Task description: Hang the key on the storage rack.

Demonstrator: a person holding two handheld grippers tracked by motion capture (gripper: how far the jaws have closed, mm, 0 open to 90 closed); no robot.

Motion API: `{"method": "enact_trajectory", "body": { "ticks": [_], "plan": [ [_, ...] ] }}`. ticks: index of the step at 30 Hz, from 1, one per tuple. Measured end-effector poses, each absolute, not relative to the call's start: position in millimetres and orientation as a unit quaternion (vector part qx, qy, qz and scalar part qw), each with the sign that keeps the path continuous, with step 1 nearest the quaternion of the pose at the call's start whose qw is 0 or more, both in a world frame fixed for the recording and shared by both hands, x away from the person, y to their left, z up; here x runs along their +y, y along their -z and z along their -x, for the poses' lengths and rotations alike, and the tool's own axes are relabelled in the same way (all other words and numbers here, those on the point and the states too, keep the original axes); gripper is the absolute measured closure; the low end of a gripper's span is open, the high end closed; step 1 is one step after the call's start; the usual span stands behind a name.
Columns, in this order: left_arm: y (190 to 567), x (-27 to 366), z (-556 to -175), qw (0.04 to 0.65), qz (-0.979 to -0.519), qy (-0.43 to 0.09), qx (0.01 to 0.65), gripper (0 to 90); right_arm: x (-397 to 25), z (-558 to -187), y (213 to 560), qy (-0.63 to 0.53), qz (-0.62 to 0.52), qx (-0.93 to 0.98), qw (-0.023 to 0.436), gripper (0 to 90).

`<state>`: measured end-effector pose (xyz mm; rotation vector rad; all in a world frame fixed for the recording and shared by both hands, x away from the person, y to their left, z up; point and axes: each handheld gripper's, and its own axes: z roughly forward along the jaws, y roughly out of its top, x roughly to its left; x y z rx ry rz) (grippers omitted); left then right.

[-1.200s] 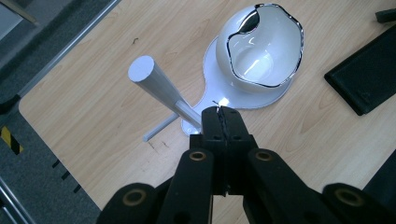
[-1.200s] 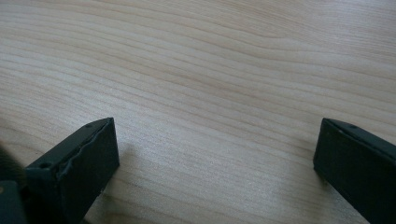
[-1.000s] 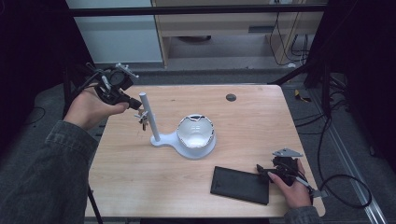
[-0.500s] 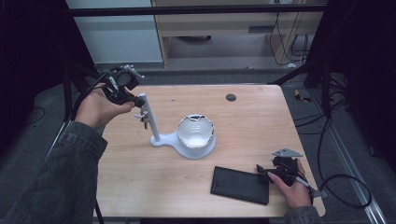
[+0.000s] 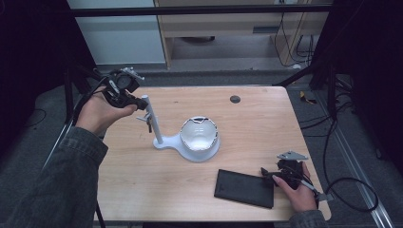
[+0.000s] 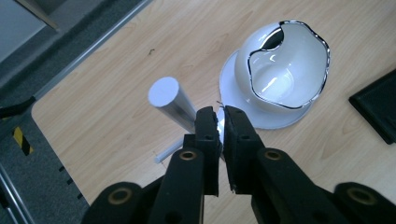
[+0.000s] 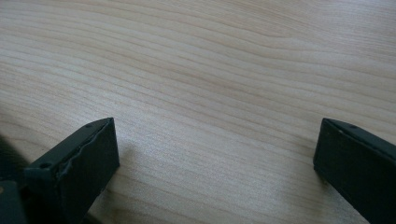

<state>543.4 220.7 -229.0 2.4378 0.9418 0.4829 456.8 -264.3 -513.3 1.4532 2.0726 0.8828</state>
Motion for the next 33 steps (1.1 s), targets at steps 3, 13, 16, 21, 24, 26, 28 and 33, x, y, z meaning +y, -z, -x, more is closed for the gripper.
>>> {"method": "enact_trajectory", "body": {
  "ticks": [3, 13, 16, 21, 24, 26, 28, 33],
  "plan": [
    [228.3, 223.4, -542.5, 0.250, -0.885, -0.180, 0.348, 81.8, -264.2, -456.8, 513.3, -0.321, -0.528, 0.753, 0.228, 0.4],
    [227.4, 227.7, -531.8, 0.260, -0.883, -0.186, 0.343, 78.6, -264.3, -456.7, 513.2, -0.320, -0.528, 0.753, 0.228, 0.4],
    [224.5, 227.7, -522.0, 0.269, -0.882, -0.196, 0.335, 76.4, -264.3, -456.7, 513.2, -0.320, -0.528, 0.753, 0.228, 0.4],
    [222.9, 223.7, -508.8, 0.280, -0.882, -0.205, 0.319, 71.0, -264.3, -456.7, 513.2, -0.320, -0.528, 0.753, 0.228, 0.4],
    [227.3, 218.3, -498.9, 0.285, -0.884, -0.209, 0.306, 65.5, -264.3, -456.7, 513.2, -0.320, -0.528, 0.753, 0.228, 0.4],
    [231.2, 213.9, -492.3, 0.288, -0.886, -0.210, 0.296, 64.7, -264.3, -456.7, 513.2, -0.320, -0.528, 0.753, 0.228, 0.4],
    [234.7, 209.1, -485.9, 0.290, -0.889, -0.210, 0.286, 61.2, -264.3, -456.7, 513.2, -0.320, -0.528, 0.753, 0.228, 0.4],
    [244.8, 198.0, -475.3, 0.295, -0.893, -0.206, 0.269, 57.5, -263.9, -456.5, 512.8, -0.321, -0.530, 0.752, 0.225, 0.4]
  ]
}}
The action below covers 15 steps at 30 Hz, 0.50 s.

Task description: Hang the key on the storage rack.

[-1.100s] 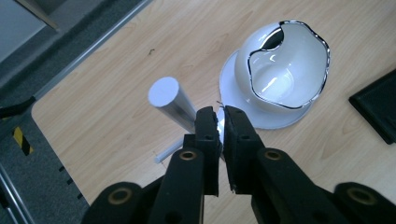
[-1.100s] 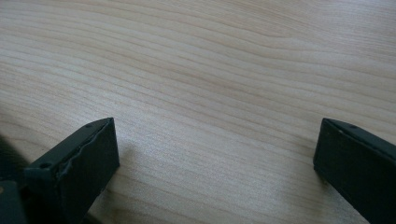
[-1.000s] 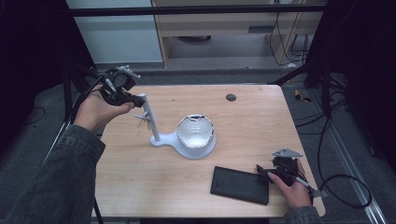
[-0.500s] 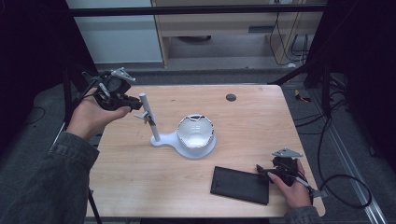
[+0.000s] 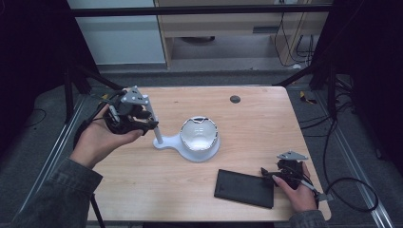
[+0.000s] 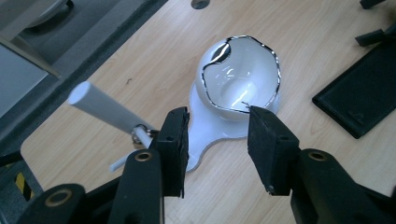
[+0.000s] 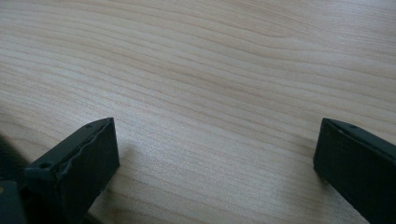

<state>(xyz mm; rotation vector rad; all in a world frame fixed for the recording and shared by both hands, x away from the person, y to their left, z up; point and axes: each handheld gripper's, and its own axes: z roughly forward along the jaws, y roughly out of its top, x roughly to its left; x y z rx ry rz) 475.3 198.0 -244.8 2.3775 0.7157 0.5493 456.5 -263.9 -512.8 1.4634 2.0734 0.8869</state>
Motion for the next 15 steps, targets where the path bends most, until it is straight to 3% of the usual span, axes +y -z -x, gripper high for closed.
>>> {"method": "enact_trajectory", "body": {
  "ticks": [15],
  "plan": [
    [295.1, 168.5, -464.9, 0.284, -0.909, -0.183, 0.243, 44.5, -263.9, -456.4, 512.8, -0.322, -0.531, 0.751, 0.224, 0.4]
  ]
}}
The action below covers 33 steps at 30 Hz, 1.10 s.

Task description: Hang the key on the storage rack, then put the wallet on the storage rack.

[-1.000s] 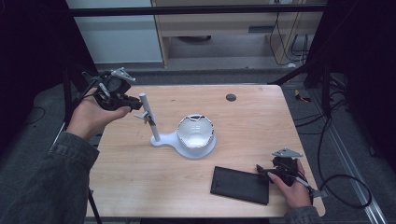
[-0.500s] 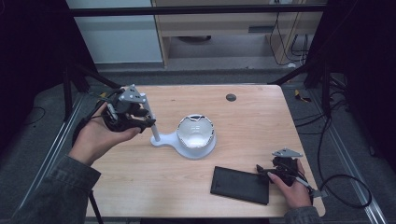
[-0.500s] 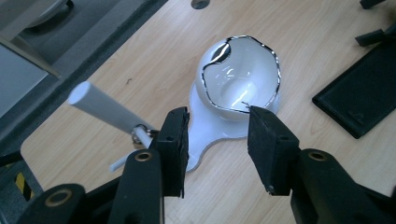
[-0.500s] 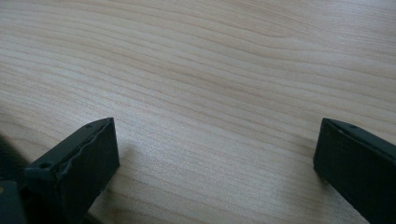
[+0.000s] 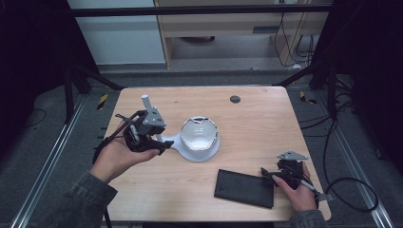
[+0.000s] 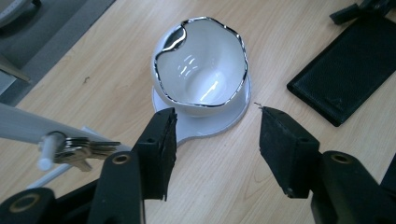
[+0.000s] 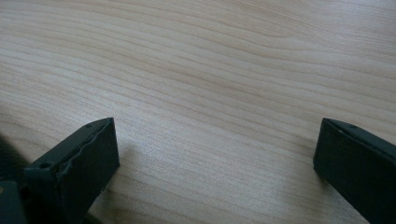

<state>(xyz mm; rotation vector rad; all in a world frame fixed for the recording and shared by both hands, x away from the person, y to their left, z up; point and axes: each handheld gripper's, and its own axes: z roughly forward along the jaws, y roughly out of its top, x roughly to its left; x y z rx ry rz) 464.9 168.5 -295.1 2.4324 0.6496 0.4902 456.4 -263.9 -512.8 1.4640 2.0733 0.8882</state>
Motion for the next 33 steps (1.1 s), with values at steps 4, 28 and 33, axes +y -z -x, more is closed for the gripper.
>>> {"method": "enact_trajectory", "body": {
  "ticks": [4, 28, 33],
  "plan": [
    [307.1, 165.0, -464.4, 0.277, -0.914, -0.176, 0.239, 41.6, -264.0, -456.5, 512.8, -0.321, -0.530, 0.752, 0.225, 0.4],
    [421.8, 123.7, -443.5, 0.292, -0.924, -0.105, 0.221, 28.1, -265.9, -454.3, 508.2, -0.328, -0.529, 0.750, 0.224, 5.1],
    [441.8, 110.3, -446.0, 0.306, -0.923, -0.083, 0.218, 29.8, -265.5, -451.3, 504.5, -0.335, -0.517, 0.753, 0.233, 5.6]
  ]
}}
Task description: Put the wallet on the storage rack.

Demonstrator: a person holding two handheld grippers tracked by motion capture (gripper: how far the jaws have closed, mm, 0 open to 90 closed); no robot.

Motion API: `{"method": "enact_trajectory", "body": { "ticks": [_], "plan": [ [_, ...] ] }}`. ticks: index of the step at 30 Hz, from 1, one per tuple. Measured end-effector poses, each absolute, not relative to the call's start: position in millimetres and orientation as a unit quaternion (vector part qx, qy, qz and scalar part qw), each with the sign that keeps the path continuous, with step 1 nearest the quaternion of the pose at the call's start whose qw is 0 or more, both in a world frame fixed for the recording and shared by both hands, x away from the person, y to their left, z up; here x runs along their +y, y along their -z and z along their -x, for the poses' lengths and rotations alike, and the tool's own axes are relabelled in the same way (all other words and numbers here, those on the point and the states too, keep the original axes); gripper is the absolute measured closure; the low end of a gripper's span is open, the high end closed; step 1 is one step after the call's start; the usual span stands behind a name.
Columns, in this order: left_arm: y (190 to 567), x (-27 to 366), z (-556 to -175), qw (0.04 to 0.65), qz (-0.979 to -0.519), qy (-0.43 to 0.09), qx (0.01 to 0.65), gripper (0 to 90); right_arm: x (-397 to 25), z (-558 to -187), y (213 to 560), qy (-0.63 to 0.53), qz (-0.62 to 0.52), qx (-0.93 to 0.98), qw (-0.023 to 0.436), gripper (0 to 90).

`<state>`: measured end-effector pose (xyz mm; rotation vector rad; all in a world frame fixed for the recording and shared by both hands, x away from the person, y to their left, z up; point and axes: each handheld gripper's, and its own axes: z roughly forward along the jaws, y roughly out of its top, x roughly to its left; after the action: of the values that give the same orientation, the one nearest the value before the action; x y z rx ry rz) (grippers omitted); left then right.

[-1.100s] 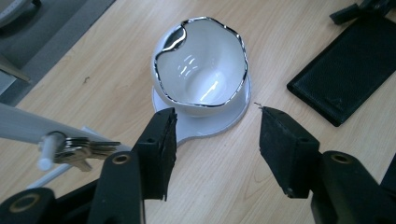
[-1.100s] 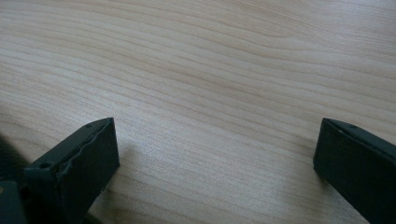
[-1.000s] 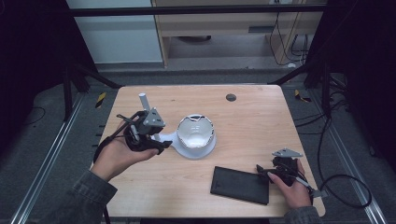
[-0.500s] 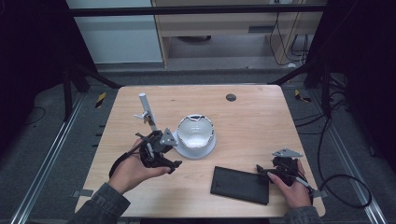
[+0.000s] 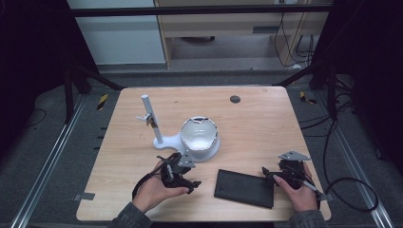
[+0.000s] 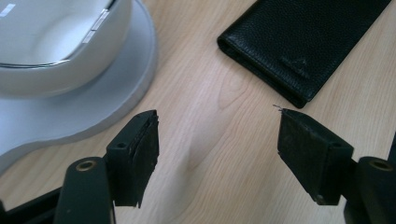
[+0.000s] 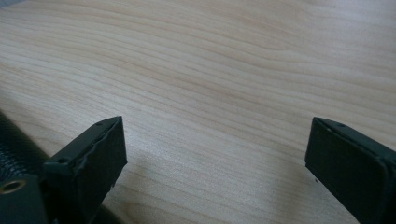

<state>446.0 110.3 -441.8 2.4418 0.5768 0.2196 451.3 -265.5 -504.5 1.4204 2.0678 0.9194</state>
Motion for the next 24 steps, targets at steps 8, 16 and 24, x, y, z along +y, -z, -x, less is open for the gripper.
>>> {"method": "enact_trajectory", "body": {
  "ticks": [8, 16, 24],
  "plan": [
    [452.6, 87.3, -444.4, 0.298, -0.934, -0.064, 0.189, 45.4, -264.2, -447.1, 500.7, -0.341, -0.506, 0.755, 0.239, 9.9],
    [457.7, 75.5, -439.3, 0.279, -0.945, -0.034, 0.165, 73.5, -264.8, -443.5, 496.4, -0.348, -0.495, 0.758, 0.245, 20.9],
    [464.9, 67.9, -440.0, 0.246, -0.959, -0.010, 0.142, 87.3, -265.8, -443.3, 494.8, -0.351, -0.491, 0.759, 0.244, 23.0]
  ]
}}
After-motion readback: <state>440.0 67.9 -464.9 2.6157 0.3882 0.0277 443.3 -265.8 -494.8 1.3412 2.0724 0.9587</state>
